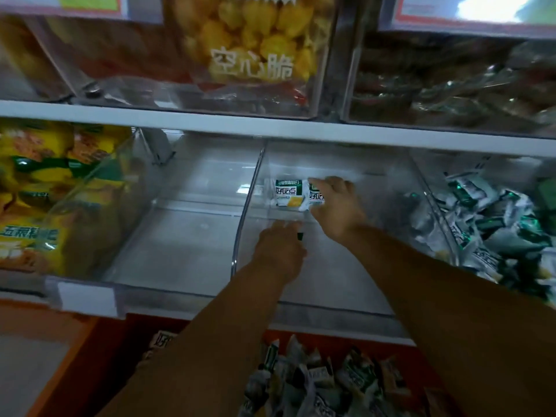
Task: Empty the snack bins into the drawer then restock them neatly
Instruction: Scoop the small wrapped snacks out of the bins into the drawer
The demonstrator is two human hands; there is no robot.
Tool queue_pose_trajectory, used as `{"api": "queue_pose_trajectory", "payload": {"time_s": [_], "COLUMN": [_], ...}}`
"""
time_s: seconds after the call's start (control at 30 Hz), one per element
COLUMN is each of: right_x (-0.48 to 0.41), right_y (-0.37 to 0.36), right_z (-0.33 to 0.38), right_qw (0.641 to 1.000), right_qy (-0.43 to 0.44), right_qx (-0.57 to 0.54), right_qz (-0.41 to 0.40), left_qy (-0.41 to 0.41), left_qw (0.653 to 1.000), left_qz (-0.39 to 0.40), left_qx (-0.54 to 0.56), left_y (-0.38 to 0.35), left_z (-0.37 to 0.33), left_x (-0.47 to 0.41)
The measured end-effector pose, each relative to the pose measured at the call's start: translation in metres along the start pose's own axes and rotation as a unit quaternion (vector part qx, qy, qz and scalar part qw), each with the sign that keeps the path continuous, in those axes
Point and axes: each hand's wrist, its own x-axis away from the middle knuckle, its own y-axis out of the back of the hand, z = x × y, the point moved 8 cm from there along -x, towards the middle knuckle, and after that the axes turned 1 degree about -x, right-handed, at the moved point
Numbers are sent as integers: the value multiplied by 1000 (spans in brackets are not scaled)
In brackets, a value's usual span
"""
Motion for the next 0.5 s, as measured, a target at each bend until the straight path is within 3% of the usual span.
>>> {"api": "queue_pose_trajectory", "payload": {"time_s": [0.2, 0.37, 0.5], "right_x": [-24, -24, -15], "right_y": [-17, -5, -6], "right_z": [5, 1, -4], "right_qw": [994, 998, 999], "right_qy": [29, 13, 0], "right_qx": [98, 63, 42], "right_qz": [27, -10, 16], "left_qy": [31, 38, 16], "left_qw": [999, 996, 999], "left_qz": [23, 25, 12], "left_qx": [-14, -72, -37], "left_y": [-3, -2, 1], "left_z": [2, 3, -1], "left_x": [1, 3, 11]}}
